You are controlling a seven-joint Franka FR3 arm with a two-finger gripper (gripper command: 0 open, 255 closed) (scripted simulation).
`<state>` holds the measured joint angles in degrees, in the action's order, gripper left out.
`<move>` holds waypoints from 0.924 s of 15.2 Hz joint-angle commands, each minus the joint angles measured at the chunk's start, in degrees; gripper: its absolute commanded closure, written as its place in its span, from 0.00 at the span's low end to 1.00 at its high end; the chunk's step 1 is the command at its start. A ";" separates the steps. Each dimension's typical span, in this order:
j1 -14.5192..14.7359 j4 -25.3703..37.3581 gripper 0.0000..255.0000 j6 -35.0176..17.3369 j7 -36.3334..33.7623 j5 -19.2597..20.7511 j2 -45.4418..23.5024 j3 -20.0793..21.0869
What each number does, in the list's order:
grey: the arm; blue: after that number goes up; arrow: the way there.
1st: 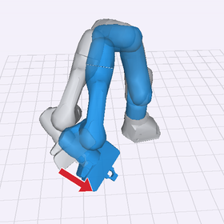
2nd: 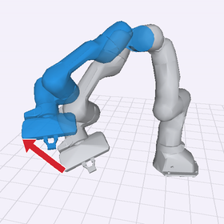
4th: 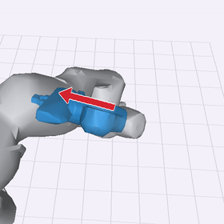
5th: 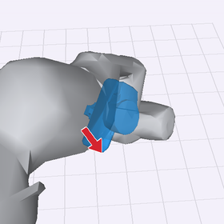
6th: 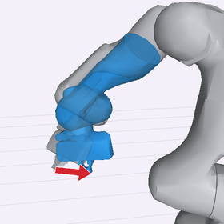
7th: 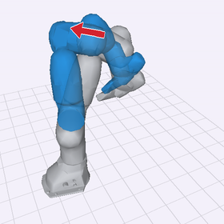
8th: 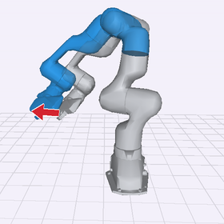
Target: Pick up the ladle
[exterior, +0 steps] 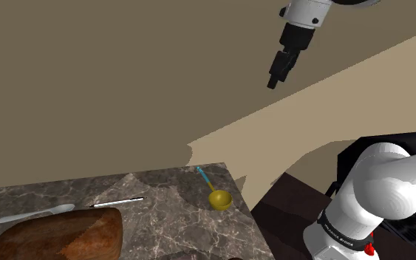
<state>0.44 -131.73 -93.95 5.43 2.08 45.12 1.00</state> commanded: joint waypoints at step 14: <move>-0.19 -17.36 0.00 -20.96 -14.52 -7.39 -7.69 5.96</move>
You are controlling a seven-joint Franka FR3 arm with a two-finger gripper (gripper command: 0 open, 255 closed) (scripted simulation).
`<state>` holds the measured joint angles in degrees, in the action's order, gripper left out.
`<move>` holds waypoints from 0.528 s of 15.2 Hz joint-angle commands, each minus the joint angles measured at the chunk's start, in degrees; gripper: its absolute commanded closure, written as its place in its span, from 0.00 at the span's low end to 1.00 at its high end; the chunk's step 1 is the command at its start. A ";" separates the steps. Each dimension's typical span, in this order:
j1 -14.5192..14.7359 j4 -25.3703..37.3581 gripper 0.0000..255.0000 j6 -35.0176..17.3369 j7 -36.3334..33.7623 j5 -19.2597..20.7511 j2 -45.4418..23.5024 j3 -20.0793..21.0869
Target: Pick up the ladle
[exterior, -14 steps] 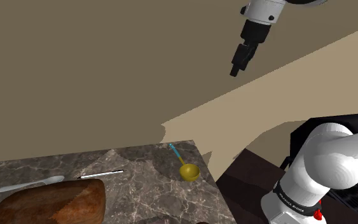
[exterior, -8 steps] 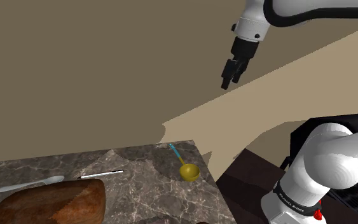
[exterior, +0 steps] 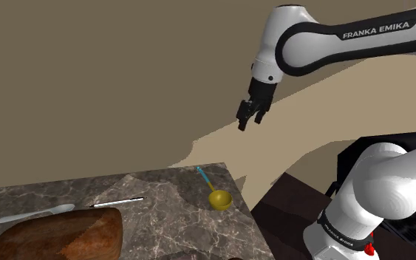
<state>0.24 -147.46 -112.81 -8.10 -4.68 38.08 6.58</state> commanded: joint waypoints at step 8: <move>0.83 -6.54 0.00 -17.80 -9.01 -5.78 -13.30 4.51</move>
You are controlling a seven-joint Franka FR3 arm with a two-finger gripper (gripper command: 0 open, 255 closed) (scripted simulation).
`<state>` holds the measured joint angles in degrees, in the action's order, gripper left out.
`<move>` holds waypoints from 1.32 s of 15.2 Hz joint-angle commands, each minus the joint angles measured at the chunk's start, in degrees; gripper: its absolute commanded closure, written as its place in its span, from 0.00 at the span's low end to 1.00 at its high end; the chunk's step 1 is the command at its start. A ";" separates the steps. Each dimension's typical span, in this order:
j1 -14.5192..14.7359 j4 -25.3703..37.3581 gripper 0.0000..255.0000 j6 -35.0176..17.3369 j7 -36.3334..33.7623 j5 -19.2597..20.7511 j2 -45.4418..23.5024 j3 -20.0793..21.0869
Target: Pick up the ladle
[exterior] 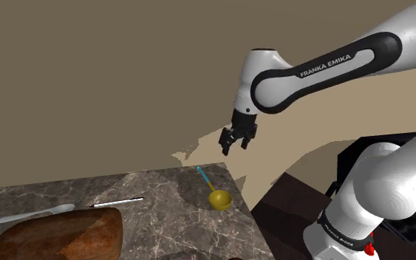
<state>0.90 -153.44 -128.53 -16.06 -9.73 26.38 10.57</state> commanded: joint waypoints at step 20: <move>2.20 2.16 0.00 -31.29 -10.15 -6.11 -35.27 4.76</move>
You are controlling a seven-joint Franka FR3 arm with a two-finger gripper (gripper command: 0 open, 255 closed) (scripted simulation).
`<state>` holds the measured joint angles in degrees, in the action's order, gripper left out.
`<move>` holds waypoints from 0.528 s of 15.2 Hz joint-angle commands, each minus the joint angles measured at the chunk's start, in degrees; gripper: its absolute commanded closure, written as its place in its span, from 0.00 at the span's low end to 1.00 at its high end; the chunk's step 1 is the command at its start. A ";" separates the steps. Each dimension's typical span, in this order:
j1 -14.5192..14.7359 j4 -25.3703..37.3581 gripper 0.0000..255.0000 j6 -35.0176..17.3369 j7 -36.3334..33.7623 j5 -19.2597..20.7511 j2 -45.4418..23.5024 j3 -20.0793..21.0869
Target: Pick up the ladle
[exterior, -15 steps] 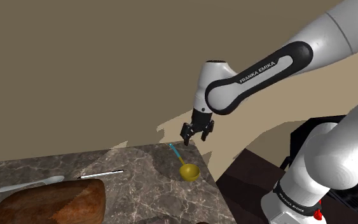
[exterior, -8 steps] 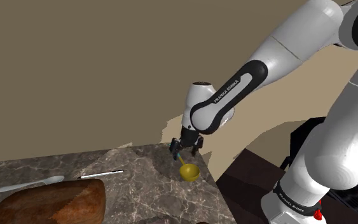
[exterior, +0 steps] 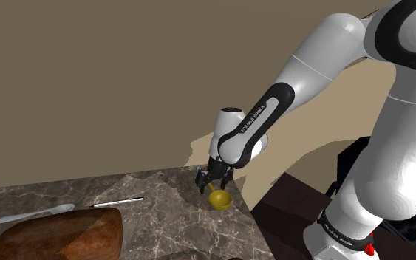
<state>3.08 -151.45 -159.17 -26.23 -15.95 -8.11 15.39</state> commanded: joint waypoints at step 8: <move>0.03 0.07 1.00 -0.67 0.03 0.05 -0.71 -0.03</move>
<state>3.12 -151.36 -159.85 -26.20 -15.90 -8.80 15.37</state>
